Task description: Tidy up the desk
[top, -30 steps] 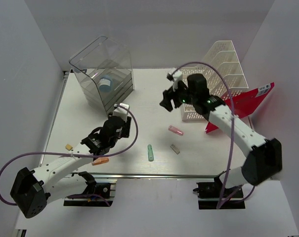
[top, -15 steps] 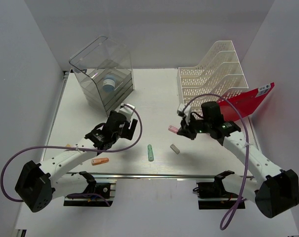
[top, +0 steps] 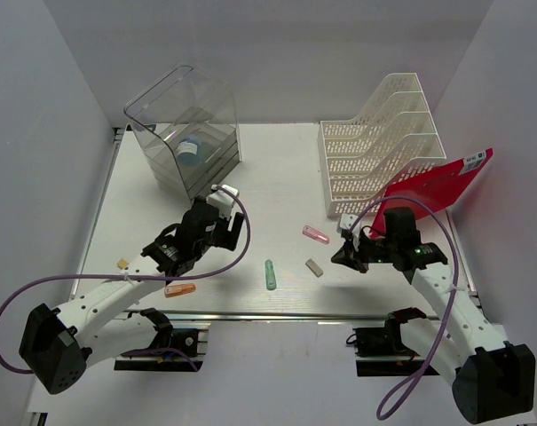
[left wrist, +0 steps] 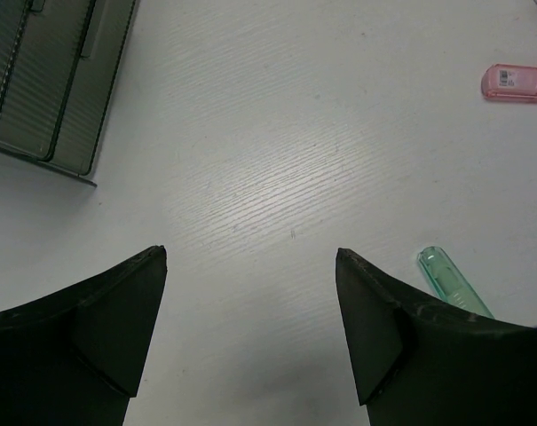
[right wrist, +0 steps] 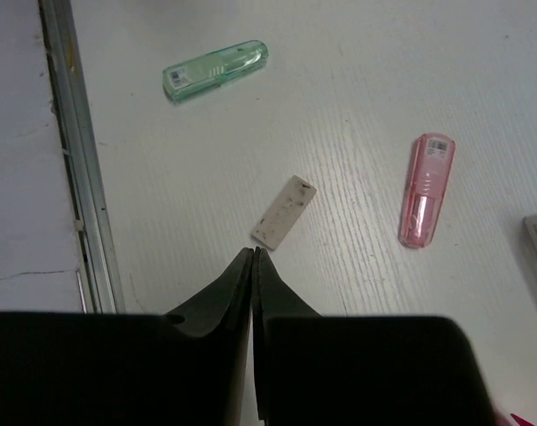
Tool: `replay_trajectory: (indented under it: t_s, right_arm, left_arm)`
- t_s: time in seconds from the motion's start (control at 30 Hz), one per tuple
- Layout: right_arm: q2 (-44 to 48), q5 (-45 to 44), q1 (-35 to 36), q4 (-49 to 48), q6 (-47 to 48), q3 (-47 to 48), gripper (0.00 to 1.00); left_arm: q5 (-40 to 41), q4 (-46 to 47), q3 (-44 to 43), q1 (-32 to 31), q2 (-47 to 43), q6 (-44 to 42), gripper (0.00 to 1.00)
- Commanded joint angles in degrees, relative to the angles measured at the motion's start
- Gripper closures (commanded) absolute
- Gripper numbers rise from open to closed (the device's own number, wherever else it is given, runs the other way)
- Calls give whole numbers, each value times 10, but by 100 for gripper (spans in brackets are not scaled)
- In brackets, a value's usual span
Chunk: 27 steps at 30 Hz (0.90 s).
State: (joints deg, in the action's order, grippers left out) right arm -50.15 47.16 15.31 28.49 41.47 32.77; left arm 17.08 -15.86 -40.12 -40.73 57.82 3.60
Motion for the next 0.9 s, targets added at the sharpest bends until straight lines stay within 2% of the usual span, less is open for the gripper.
replay_trajectory:
  t_s: [0.0,0.27,0.57,0.73,0.87]
  right_arm:
    - [3,17,-21,-12,37,-11,91]
    - [3,16,-49,36,105,-9,78]
    - [11,15,-70,39,120,-16,78]
    - [5,-3,-72,20,93,-17,79]
    - [-13,-12,-71,21,86,-7,83]
  left_arm:
    - [-15,3,-3,-2,-3,-3,14]
    - [-19,4,-3,-2,5,-3,14]
    - [-17,7,-5,-8,19,2,14]
    - [46,14,-11,-8,57,5,21]
    - [112,-13,-67,-8,156,-3,31]
